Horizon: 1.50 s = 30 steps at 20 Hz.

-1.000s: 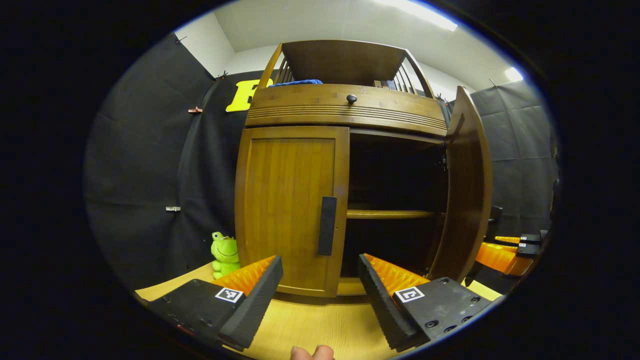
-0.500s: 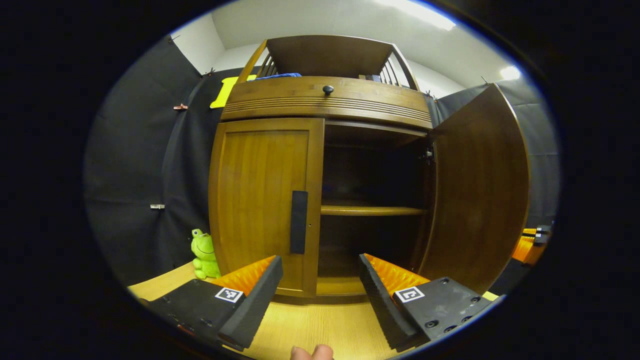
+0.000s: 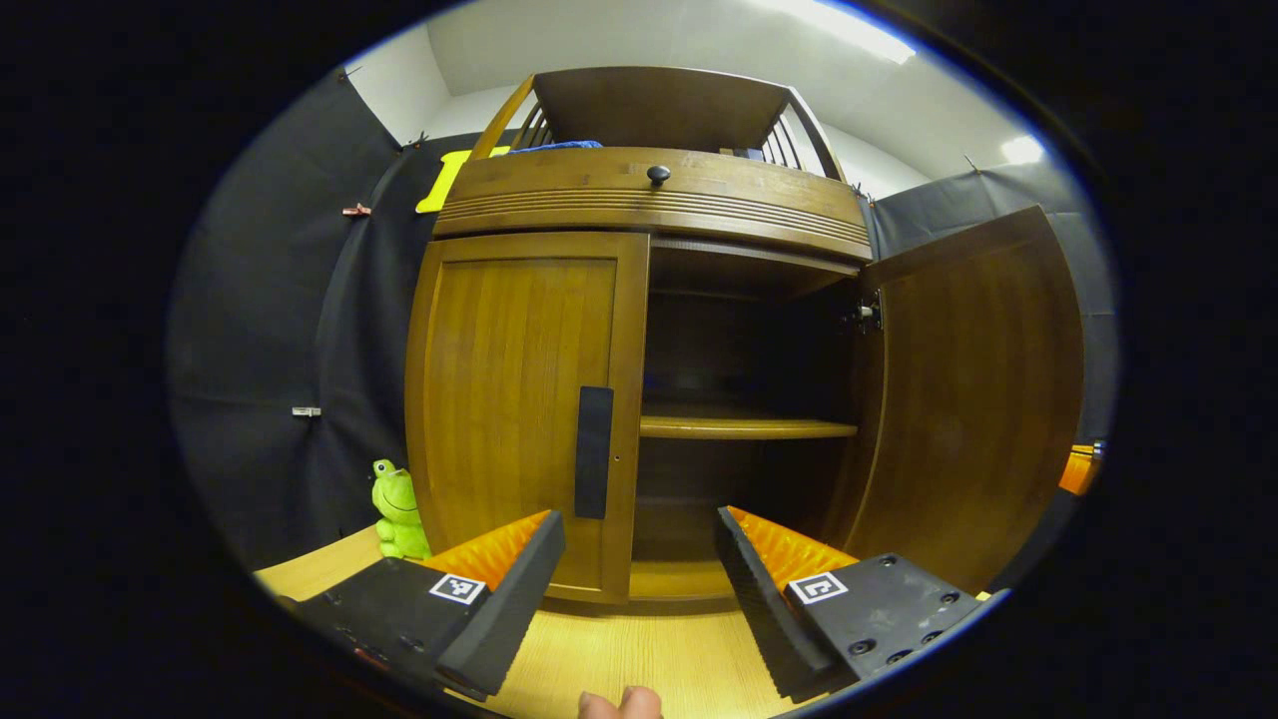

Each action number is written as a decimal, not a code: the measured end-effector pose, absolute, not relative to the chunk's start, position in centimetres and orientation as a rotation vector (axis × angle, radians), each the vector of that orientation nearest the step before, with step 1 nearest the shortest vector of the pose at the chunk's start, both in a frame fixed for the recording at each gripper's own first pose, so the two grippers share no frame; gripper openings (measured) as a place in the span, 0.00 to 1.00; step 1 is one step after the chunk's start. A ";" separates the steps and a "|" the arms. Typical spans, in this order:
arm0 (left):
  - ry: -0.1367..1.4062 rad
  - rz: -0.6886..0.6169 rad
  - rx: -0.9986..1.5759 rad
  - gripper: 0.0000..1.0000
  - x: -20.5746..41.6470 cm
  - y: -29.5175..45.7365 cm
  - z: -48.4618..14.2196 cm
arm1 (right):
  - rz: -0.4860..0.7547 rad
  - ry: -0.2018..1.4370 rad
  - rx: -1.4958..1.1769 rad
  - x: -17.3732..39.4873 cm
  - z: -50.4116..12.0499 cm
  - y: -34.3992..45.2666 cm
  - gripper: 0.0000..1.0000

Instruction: Open the right door of the double-door shoe cabinet with the right hand, and open the left door with the left hand.

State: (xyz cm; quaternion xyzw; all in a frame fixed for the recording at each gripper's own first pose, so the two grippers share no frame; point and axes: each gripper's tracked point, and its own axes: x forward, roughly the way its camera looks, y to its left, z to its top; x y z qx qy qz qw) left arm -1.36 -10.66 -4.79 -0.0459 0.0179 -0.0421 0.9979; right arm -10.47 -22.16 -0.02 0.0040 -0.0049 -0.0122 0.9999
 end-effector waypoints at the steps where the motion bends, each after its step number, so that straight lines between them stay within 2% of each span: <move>1: 0.032 -0.083 -0.090 0.94 -1.1 -10.5 -4.7 | -0.032 -0.011 0.000 -10.6 0.0 -22.3 0.19; 2: 0.031 -0.080 -0.085 0.93 -0.9 -10.4 -4.7 | -0.045 -0.015 -0.013 -10.8 0.1 -22.6 0.09; 3: 0.033 -0.077 -0.080 0.93 -0.7 -10.3 -4.8 | -0.062 -0.022 -0.031 -11.0 0.3 -23.0 0.19; 4: 0.038 -0.073 -0.077 0.93 -0.5 -10.2 -4.9 | -0.080 -0.032 -0.047 -11.2 0.5 -23.2 0.19; 5: 0.041 -0.070 -0.074 0.93 -0.3 -10.0 -5.0 | -0.095 -0.038 -0.059 -11.5 0.7 -23.5 0.09; 6: 0.044 -0.067 -0.070 0.95 -0.3 -9.8 -5.1 | -0.094 -0.043 -0.062 -11.8 0.9 -23.3 0.27; 7: 0.045 -0.064 -0.066 0.95 -0.1 -9.8 -5.2 | -0.099 -0.042 -0.067 -12.0 0.9 -23.4 0.24; 8: 0.047 -0.064 -0.064 0.93 0.0 -9.7 -5.2 | -0.108 -0.044 -0.075 -12.4 1.0 -23.6 0.29; 12: 0.041 -0.076 -0.061 0.94 0.5 -9.9 -5.0 | -0.150 -0.062 -0.049 -14.2 2.2 -24.0 0.68; 13: 0.035 -0.077 -0.059 0.94 0.7 -9.7 -4.8 | -0.168 -0.059 -0.048 -14.8 2.4 -24.0 0.70; 16: 0.020 -0.081 -0.070 0.94 1.7 -9.3 -4.1 | -0.097 -0.081 -0.054 -16.3 3.9 -20.5 0.93; 17: 0.014 -0.081 -0.071 0.94 2.0 -9.2 -4.0 | -0.064 -0.092 -0.038 -16.7 4.4 -19.2 0.98; 20: 0.013 -0.095 -0.070 0.94 3.2 -9.1 -3.5 | 0.041 -0.090 0.006 -17.0 4.5 -15.3 0.98; 23: 0.013 -0.080 -0.100 0.92 4.9 -8.2 -3.6 | 0.080 -0.074 0.005 -16.3 3.9 -13.2 1.00; 25: 0.018 -0.075 -0.117 0.89 6.3 -7.8 -3.6 | 0.099 -0.057 -0.004 -15.9 3.3 -11.8 0.98; 29: 0.038 -0.053 -0.079 0.65 9.3 -7.3 -3.9 | 0.146 -0.034 0.030 -14.8 2.6 -9.5 0.98; 30: 0.043 -0.051 -0.068 0.62 10.1 -7.3 -4.0 | 0.152 -0.031 0.036 -14.4 2.5 -9.2 0.98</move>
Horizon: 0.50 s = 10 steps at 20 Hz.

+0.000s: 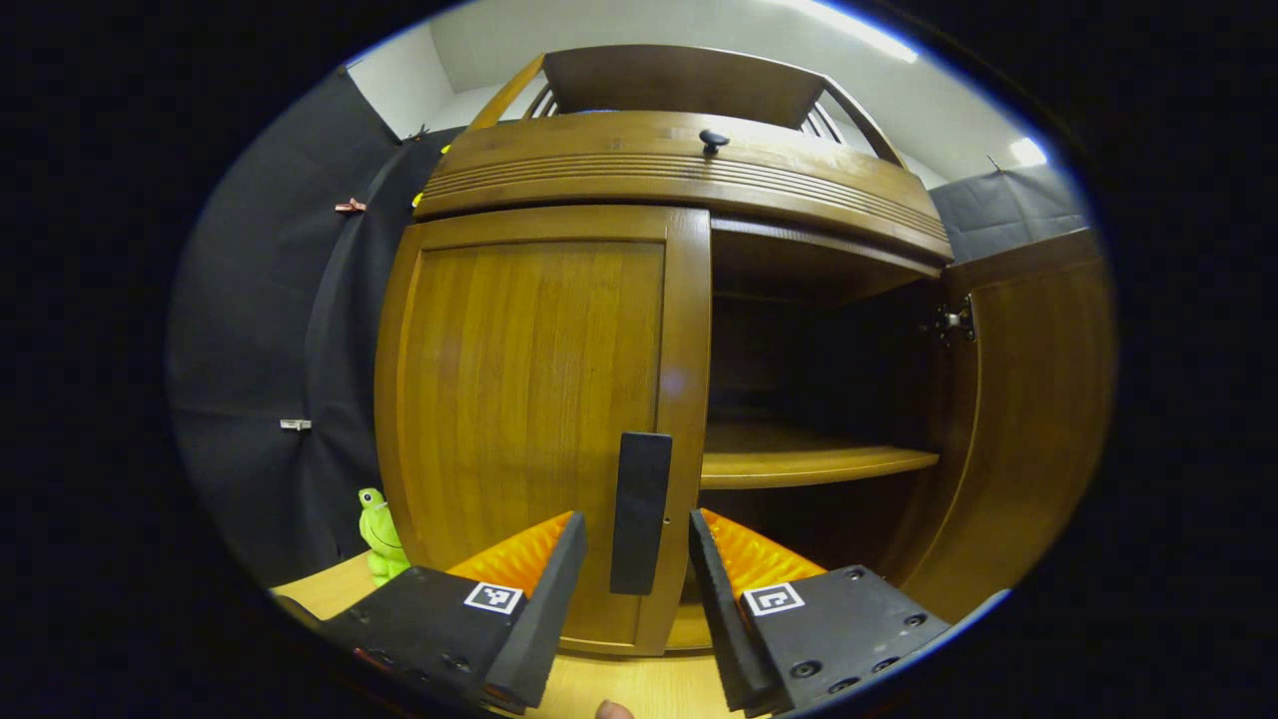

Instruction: Open the right door of the double-door shoe cabinet with the right hand, and open the left door with the left hand.

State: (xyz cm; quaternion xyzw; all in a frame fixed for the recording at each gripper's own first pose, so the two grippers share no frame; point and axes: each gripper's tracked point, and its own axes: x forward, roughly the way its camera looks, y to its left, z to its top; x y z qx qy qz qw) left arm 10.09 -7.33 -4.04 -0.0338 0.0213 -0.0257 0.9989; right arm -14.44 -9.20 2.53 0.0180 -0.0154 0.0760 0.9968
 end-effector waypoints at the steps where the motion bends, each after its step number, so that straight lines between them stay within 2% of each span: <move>1: 0.053 -0.055 -0.060 0.64 10.8 -7.5 -4.4 | 0.156 -0.029 0.042 -14.1 2.4 -9.0 0.98; 3: 0.068 -0.055 -0.044 0.65 12.0 -7.6 -5.1 | 0.169 -0.024 0.046 -13.4 2.1 -8.5 0.98; 4: 0.069 -0.050 -0.038 0.60 12.4 -7.5 -5.3 | 0.172 -0.020 0.046 -13.8 1.9 -8.6 0.98; 5: 0.070 -0.046 -0.033 0.63 13.0 -7.4 -5.4 | 0.173 -0.018 0.045 -13.8 1.9 -8.7 0.95; 6: 0.066 -0.046 -0.030 0.62 13.6 -7.3 -5.4 | 0.174 -0.014 0.042 -13.6 1.8 -8.5 0.98; 7: 0.064 -0.043 -0.029 0.60 14.2 -7.2 -5.4 | 0.170 -0.012 0.039 -13.5 1.8 -8.6 0.96; 10: 0.069 -0.041 -0.023 0.55 15.2 -7.0 -5.7 | 0.162 0.000 0.029 -13.3 1.7 -8.7 0.97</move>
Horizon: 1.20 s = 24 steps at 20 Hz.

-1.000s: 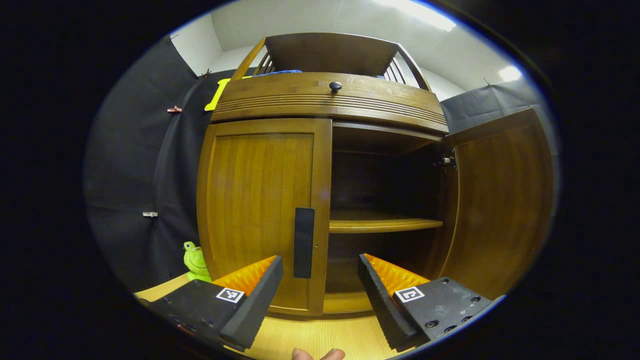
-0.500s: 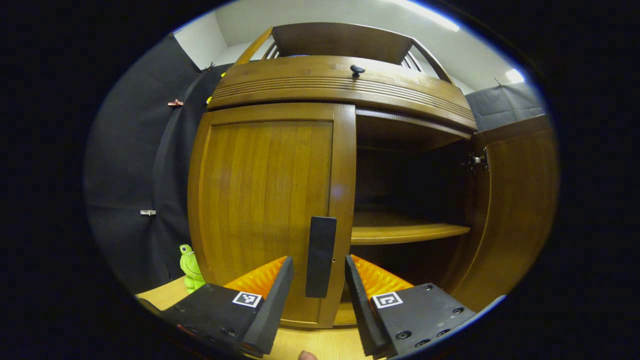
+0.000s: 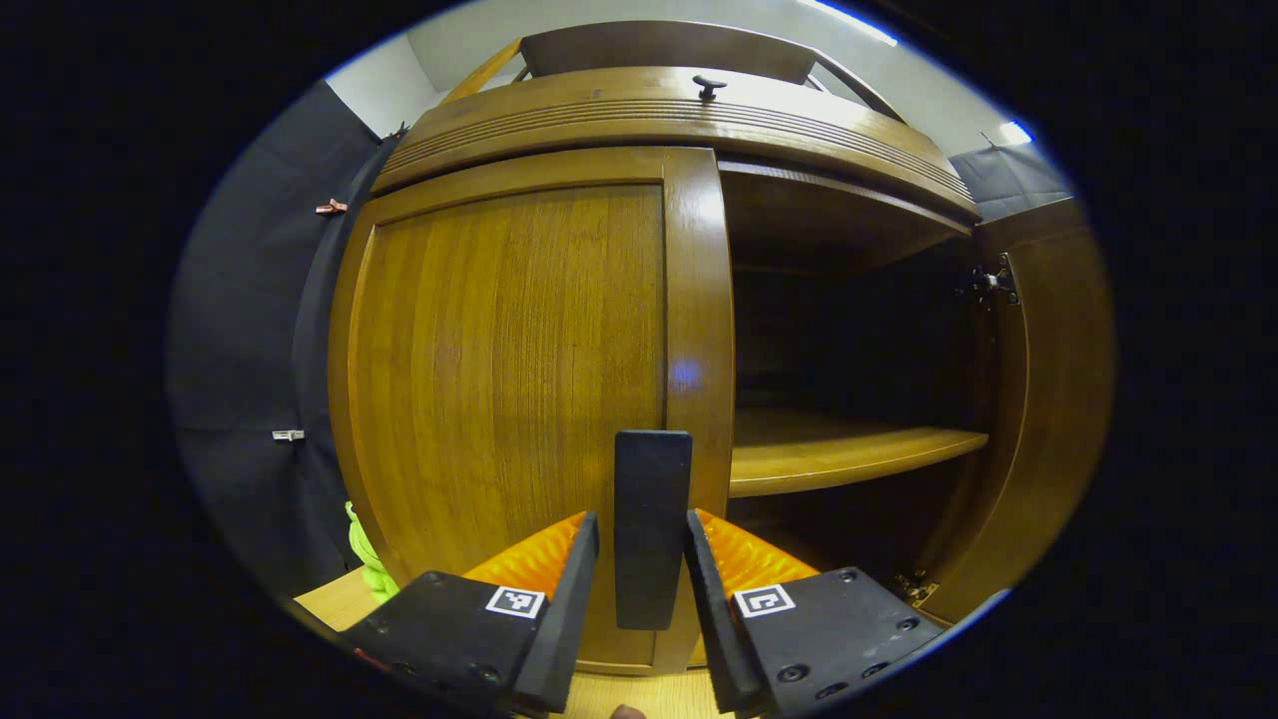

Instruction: Open the right door of the double-door shoe cabinet with the right hand, and open the left door with the left hand.

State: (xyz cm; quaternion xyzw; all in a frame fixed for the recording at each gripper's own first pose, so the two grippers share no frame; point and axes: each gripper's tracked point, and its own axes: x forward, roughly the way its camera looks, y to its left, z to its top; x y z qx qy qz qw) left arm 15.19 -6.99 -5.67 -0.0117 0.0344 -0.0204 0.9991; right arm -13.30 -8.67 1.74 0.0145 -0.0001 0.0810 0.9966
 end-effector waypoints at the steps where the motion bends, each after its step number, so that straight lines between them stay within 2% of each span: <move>1: 0.069 -0.054 -0.023 0.52 15.2 -7.4 -5.7 | 0.160 0.004 0.029 -13.2 1.7 -8.7 0.98; 4: 0.074 -0.046 0.007 0.36 15.4 -7.4 -5.8 | 0.148 0.015 0.027 -13.0 1.4 -8.6 0.98; 6: 0.083 -0.044 0.002 0.34 15.1 -7.5 -5.8 | 0.141 0.020 0.025 -12.8 1.4 -8.8 0.95; 8: 0.089 -0.039 0.006 0.31 14.4 -7.1 -5.8 | 0.132 0.020 0.023 -12.7 1.4 -8.8 0.98; 11: 0.090 -0.032 -0.002 0.29 12.6 -6.8 -5.5 | 0.125 0.022 0.028 -12.6 1.3 -8.9 1.00; 12: 0.090 -0.032 -0.003 0.29 11.9 -6.6 -5.5 | 0.123 0.026 0.028 -12.6 1.2 -8.9 0.95; 13: 0.086 -0.032 -0.001 0.29 11.1 -6.3 -5.5 | 0.122 0.027 0.027 -12.5 1.1 -8.9 0.95; 14: 0.082 -0.031 0.000 0.29 10.3 -6.0 -5.3 | 0.119 0.027 0.025 -12.6 1.1 -8.9 1.00; 20: 0.075 -0.031 0.003 0.28 6.0 -3.9 -5.1 | 0.130 0.028 0.033 -12.6 1.2 -8.5 0.95; 23: 0.064 -0.026 0.000 0.27 4.0 -2.6 -5.1 | 0.138 0.033 0.023 -13.2 0.3 -7.4 0.95; 24: 0.060 -0.021 0.000 0.26 3.4 -2.1 -5.0 | 0.137 0.035 0.018 -13.4 0.1 -7.1 0.98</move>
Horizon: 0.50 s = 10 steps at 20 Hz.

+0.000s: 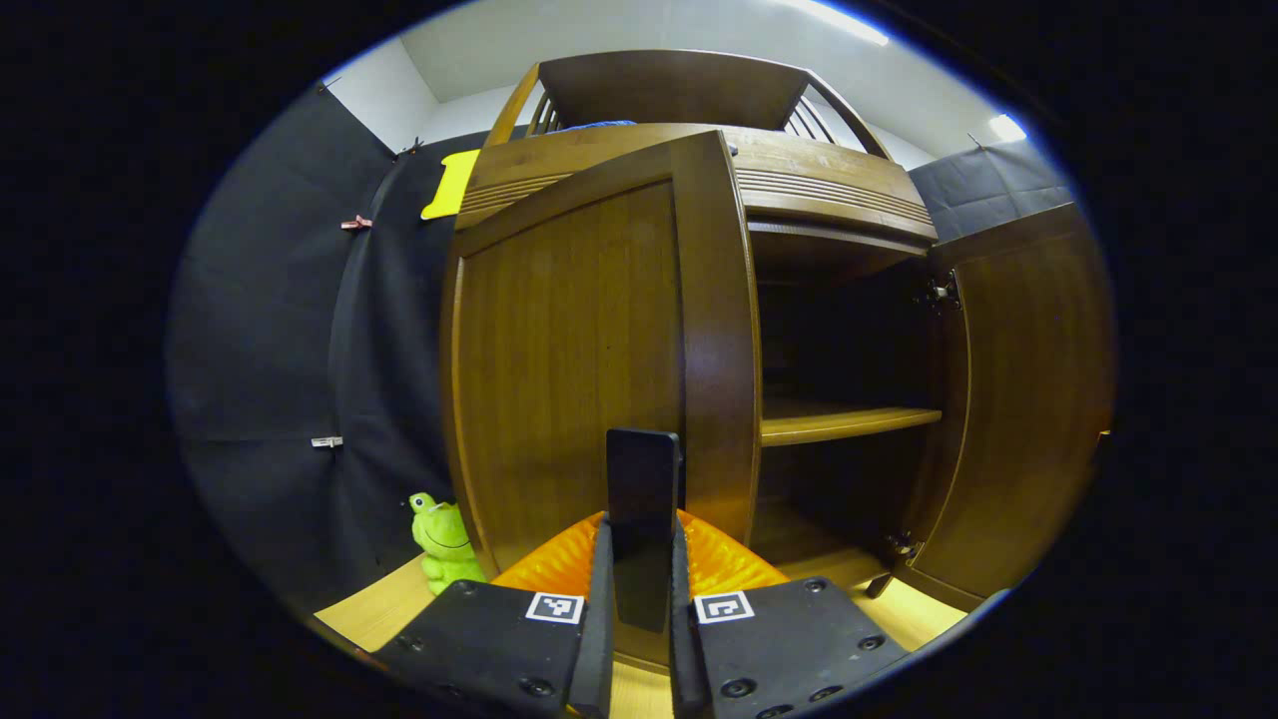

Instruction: Open the right door of the double-door shoe cabinet with the right hand, and open the left door with the left hand.

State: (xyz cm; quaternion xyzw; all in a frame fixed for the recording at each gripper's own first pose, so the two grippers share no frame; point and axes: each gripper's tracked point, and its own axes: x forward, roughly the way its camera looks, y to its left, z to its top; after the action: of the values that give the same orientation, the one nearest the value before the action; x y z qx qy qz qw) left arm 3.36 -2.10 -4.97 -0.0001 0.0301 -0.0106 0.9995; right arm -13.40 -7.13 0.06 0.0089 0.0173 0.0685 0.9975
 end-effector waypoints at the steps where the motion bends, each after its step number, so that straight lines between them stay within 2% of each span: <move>1: 0.061 -0.014 0.001 0.26 2.6 -1.5 -5.0 | 0.138 0.035 0.015 -13.4 0.0 -7.0 0.95; 2: 0.058 -0.009 0.004 0.25 2.1 -1.1 -5.0 | 0.139 0.035 0.013 -13.4 0.0 -6.9 1.00; 10: 0.060 0.032 0.005 0.23 -1.7 3.4 -4.8 | 0.137 0.029 0.014 -12.7 0.2 -6.1 1.00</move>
State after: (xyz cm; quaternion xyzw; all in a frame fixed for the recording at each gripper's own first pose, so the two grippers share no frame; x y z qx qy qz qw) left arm -1.69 3.40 -4.84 0.0023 0.0299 0.0160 0.9994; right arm -12.72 -6.07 0.18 0.0070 0.0145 0.0685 0.9975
